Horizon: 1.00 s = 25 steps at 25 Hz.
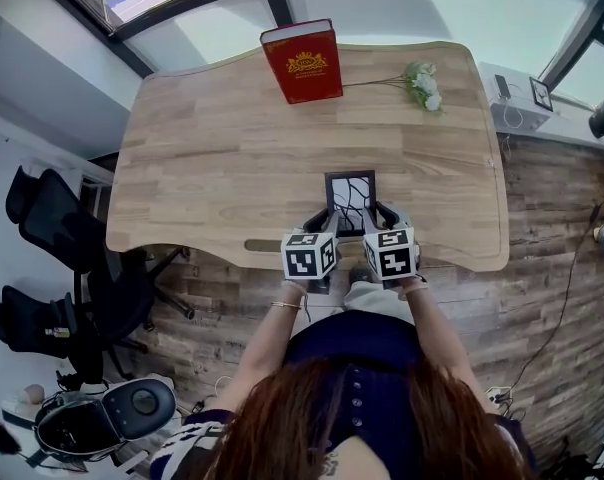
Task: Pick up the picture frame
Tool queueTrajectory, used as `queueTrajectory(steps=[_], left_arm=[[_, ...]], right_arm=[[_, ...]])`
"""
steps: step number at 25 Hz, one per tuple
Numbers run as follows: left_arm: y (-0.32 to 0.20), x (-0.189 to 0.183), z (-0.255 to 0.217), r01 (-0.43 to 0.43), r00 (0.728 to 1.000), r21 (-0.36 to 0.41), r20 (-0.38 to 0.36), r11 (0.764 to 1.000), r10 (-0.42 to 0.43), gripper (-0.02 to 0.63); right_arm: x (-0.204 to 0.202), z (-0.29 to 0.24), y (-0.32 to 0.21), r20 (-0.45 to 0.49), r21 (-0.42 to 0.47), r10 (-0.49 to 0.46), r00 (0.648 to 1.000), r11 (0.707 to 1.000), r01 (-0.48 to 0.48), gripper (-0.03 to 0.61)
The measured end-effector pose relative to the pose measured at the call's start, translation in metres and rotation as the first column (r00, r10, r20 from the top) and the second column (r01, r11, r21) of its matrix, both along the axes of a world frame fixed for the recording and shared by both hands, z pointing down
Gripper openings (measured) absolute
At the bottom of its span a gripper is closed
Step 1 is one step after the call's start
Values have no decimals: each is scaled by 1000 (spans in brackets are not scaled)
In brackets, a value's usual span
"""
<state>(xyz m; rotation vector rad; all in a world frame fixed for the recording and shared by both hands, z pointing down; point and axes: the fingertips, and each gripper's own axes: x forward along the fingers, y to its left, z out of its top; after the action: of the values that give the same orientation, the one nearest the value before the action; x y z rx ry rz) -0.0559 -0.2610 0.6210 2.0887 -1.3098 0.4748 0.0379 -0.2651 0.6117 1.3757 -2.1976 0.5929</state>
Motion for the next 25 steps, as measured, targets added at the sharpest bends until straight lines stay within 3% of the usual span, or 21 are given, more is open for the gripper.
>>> queueTrajectory(steps=[25], left_arm=[[30,-8,-64,-22,1000,145,-7,989,23,84]], right_arm=[[-8,-65,33,-30,169,9,1000,986,-3,103]])
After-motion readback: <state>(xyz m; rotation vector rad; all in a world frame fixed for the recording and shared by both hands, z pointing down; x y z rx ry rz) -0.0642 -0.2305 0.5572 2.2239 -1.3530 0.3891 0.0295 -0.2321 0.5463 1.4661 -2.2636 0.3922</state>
